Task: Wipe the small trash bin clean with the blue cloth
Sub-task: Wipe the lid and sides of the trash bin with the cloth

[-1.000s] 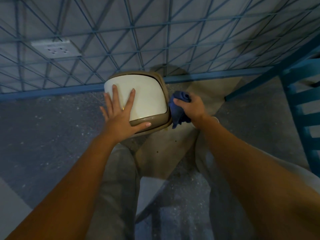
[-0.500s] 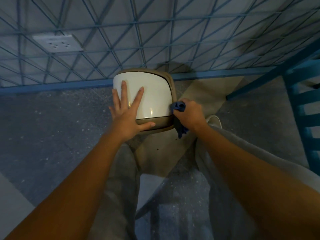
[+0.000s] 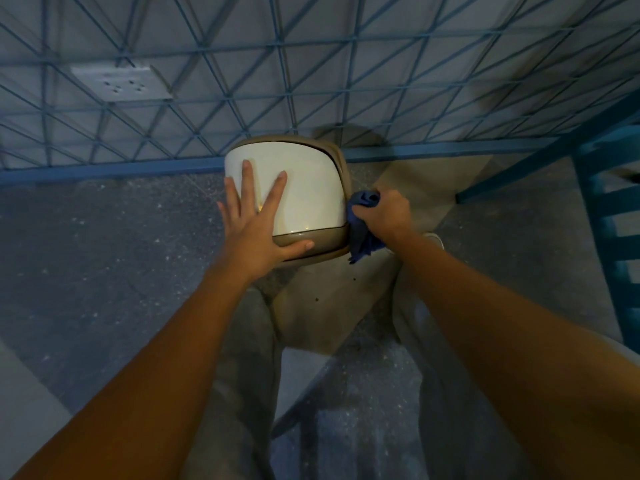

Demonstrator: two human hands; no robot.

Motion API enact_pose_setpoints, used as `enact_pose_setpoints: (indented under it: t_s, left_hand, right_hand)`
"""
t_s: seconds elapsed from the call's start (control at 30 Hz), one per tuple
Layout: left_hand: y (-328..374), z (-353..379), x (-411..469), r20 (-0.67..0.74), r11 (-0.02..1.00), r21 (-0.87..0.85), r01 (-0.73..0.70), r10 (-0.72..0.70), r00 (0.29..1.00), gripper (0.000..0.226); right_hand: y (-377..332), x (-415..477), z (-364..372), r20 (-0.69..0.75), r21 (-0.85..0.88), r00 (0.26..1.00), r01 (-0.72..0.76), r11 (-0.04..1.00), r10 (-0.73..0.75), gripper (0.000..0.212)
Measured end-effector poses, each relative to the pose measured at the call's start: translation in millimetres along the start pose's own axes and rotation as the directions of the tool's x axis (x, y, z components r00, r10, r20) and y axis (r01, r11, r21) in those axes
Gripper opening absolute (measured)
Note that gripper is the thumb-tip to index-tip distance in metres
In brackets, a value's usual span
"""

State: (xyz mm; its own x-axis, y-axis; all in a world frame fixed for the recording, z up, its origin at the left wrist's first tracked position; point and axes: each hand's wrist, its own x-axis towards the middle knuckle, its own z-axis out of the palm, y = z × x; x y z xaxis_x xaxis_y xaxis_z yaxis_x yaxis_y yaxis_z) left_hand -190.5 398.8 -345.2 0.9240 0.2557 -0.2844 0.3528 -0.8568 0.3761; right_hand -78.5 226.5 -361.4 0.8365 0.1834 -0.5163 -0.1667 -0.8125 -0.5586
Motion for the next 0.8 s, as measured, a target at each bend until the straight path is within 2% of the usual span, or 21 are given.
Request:
enact_pose_setpoints:
  t_s: [0.1, 0.17, 0.27, 0.37, 0.5, 0.67, 0.8]
  left_hand:
    - [-0.2, 0.5, 0.7, -0.004, 1.0, 0.01, 0.004, -0.004, 1.0, 0.109]
    - [-0.3, 0.3, 0.7, -0.002, 1.0, 0.012, 0.006, -0.006, 1.0, 0.109]
    - [1.0, -1.0, -0.2, 0.01, 1.0, 0.002, -0.005, 0.005, 1.0, 0.108]
    - [1.5, -2.8, -1.7, 0.021, 1.0, -0.003, -0.005, 0.005, 1.0, 0.106]
    - [1.9, -2.8, -2.1, 0.017, 1.0, -0.007, 0.001, -0.001, 1.0, 0.106]
    - [5.6, -1.6, -2.6, -0.008, 0.999, -0.012, 0.031, -0.031, 0.999, 0.108]
    - [4.8, -1.2, -2.4, -0.003, 0.999, -0.011, 0.031, -0.031, 1.0, 0.108]
  right_hand:
    - [15.1, -14.5, -1.7, 0.09, 0.108, 0.995, -0.055, 0.993, 0.045, 0.028]
    - [22.3, -23.6, 0.1, 0.135, 0.101, 0.99, -0.049, 0.994, 0.035, 0.02]
    - [19.6, -23.5, 0.5, 0.096, 0.046, 0.995, -0.005, 0.999, 0.001, 0.018]
    - [5.3, -14.8, -2.5, 0.041, -0.056, 0.999, 0.038, 0.998, -0.036, 0.028]
    - [-11.9, -2.7, -4.2, 0.039, -0.114, 0.998, 0.052, 0.992, -0.048, 0.032]
    - [-3.1, -14.1, 1.3, 0.044, -0.096, 0.999, 0.01, 0.995, -0.006, 0.032]
    - [13.2, -32.2, 8.9, 0.057, -0.043, 0.998, -0.002, 0.999, 0.005, 0.019]
